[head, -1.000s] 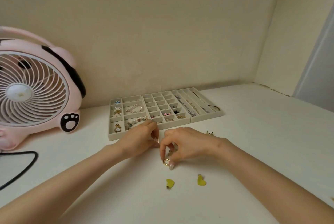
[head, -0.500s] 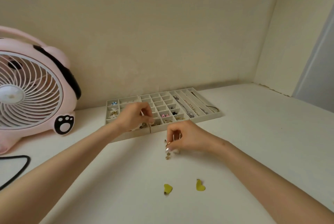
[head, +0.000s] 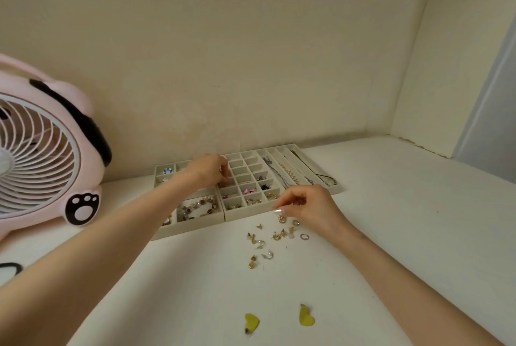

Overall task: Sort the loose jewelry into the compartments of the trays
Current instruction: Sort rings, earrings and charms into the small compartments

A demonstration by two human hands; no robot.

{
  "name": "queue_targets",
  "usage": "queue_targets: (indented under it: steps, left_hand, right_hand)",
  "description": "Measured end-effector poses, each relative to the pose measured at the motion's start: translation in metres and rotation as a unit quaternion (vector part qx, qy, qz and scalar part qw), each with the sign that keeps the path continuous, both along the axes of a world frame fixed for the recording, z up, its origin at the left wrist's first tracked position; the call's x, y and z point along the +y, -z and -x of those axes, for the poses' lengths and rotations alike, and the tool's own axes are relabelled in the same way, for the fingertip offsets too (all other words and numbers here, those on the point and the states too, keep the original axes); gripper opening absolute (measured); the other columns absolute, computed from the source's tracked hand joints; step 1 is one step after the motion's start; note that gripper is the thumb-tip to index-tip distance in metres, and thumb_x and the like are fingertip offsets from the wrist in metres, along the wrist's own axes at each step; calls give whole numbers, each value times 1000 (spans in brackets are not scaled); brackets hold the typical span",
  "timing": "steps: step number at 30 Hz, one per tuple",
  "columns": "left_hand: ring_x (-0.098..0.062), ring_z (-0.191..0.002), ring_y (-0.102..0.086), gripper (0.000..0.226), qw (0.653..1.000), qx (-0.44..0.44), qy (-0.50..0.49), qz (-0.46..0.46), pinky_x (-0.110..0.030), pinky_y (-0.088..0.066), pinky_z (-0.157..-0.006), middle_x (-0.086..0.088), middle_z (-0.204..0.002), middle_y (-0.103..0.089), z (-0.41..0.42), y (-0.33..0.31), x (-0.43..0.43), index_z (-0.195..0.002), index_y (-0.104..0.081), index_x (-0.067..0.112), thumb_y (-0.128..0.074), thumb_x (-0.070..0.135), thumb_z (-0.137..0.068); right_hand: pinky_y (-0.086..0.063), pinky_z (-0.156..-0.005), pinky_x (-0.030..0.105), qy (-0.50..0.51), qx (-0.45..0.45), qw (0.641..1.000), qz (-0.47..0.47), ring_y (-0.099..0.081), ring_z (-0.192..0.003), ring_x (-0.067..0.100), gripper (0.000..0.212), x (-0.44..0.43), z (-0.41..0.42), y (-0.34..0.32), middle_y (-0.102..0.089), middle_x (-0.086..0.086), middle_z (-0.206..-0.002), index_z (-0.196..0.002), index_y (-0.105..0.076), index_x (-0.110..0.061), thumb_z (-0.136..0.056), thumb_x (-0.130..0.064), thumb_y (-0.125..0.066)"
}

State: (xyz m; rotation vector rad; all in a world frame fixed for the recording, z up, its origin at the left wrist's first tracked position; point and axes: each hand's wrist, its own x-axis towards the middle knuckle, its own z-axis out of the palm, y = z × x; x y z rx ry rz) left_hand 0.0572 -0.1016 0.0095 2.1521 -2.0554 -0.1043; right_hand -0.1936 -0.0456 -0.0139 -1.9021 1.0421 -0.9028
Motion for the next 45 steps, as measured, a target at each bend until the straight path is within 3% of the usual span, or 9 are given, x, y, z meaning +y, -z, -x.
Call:
queue_targets:
  steps: [4, 8, 12, 19, 24, 30, 34, 38, 45]
  left_hand:
    - [-23, -95, -59, 8, 998, -62, -8, 9, -33, -49, -78, -4, -102, -65, 9, 2, 4, -91, -64, 17, -58, 13, -88]
    - [-25, -92, -61, 19, 990, -135, -25, 31, -34, -51, -75, -7, -101, -66, 16, 3, 7, -97, -65, 11, -49, 7, -89]
    - [-25, -92, -62, 22, 985, -170, -27, 31, -32, -49, -72, -8, -101, -66, 20, 5, 9, -101, -65, 9, -47, 5, -89]
    - [-22, -89, -57, 12, 994, -74, -31, 73, -30, -45, -67, -3, -99, -63, 0, -6, 23, -91, -62, 14, -53, 22, -92]
    - [-19, -82, -55, 14, 991, 28, -39, 122, -29, -42, -64, 1, -88, -61, -22, -3, 42, -86, -62, 14, -57, 26, -91]
    - [-20, -81, -58, 6, 971, 152, -42, 180, -33, -47, -72, 3, -83, -64, -31, 11, 59, -83, -66, 18, -62, 21, -87]
    - [-16, -76, -56, 6, 966, 175, -42, 187, -32, -46, -72, 3, -82, -66, -25, 20, 66, -81, -66, 20, -62, 19, -86]
    - [-15, -75, -55, 7, 964, 187, -41, 187, -29, -45, -69, 4, -80, -65, -27, 20, 67, -82, -67, 19, -62, 20, -87]
    - [-14, -78, -57, 9, 965, 191, -38, 177, -29, -47, -71, 4, -85, -66, -22, 16, 66, -87, -68, 19, -60, 22, -88]
  right_hand:
    - [-43, -57, 11, 2, -14, 1000, -9, -56, -56, -2, 22, 0, 0, -2, -66, -8, -67, -69, -69, -21, -75, 0, -75]
    - [-50, -52, 20, 3, -38, 999, -30, -64, -61, 16, 23, 2, -1, -2, -65, 3, -70, -73, -67, -16, -79, 5, -69]
    - [-55, -56, 24, -4, -45, 998, -31, -68, -63, 21, 22, 3, -2, -1, -67, 11, -73, -78, -70, -17, -80, 5, -68]
    - [-59, -64, 31, 17, -47, 999, -22, -70, -64, 21, 20, -1, -6, -6, -68, 9, -74, -73, -69, -13, -79, 6, -69]
    - [-53, -58, 19, 33, 9, 999, 29, -66, -63, 11, 24, -9, -20, -17, -69, 3, -73, -69, -67, -19, -75, 4, -73]
    - [-52, -80, 29, 38, 99, 991, 83, -59, -74, 2, 10, -41, -70, -32, -66, -13, -77, -77, -71, -23, -80, -14, -73]
    - [-53, -81, 32, 32, 166, 981, 97, -65, -86, 10, 2, -60, -108, -29, -72, -6, -90, -82, -74, -19, -81, -18, -72]
    - [-48, -64, 24, 37, 239, 965, 98, -67, -86, 13, 6, -75, -127, -20, -72, -5, -91, -79, -75, -22, -81, -17, -72]
    - [-44, -71, 26, 20, 326, 937, 124, -64, -91, 12, 4, -83, -133, -18, -71, -8, -96, -84, -75, -26, -80, -25, -73]
